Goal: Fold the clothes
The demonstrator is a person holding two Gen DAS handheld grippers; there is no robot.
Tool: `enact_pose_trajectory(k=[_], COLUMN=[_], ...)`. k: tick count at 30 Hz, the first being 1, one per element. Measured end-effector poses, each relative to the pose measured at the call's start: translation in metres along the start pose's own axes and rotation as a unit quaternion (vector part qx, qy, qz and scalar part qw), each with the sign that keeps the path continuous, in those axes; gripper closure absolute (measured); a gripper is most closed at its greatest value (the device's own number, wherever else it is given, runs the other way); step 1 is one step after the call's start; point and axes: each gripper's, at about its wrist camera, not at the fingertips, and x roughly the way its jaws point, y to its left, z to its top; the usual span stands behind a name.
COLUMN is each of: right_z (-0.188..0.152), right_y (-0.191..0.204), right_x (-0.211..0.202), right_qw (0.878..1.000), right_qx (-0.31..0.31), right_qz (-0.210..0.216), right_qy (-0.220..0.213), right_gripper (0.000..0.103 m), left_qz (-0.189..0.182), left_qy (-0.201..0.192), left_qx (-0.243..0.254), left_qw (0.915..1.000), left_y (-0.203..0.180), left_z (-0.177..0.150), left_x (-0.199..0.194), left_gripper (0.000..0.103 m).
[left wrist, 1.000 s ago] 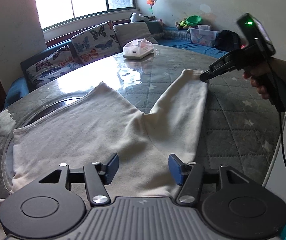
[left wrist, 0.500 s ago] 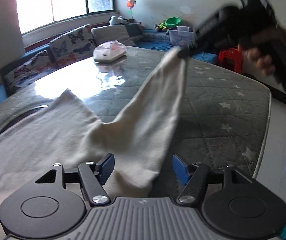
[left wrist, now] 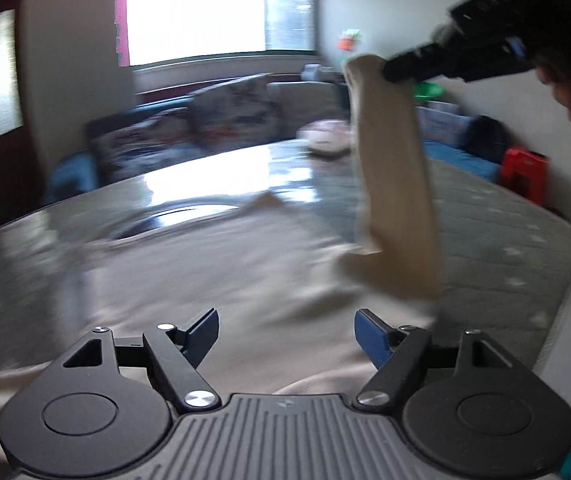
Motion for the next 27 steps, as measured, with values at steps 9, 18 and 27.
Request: enact_pose_trajectory(k=[9, 18, 27], right_z=[-0.044, -0.074, -0.079], right_y=[0.076, 0.088, 0.033], right_x=[0.113, 0.130, 0.086], right_qw=[0.988, 0.979, 0.966], right_qx=[-0.072, -0.107, -0.215], right_qz=[0.069, 0.078, -0.069], right_qy=[0.120, 0.157, 0.125], right_gripper=[0.095, 0.088, 0.088], left_qz=[0.102, 0.097, 0.052], left_qy=[0.015, 0.019, 0.031], left_qx=[-0.074, -0.077, -0.041], left_qw=[0.9920, 0.9922, 0.9974], left_y=[0.070, 0.063, 0.043], left_z=[-0.038, -0.041, -0.025], left_x=[-0.045, -0.040, -0.007], left_gripper=[0.025, 0.025, 0.051])
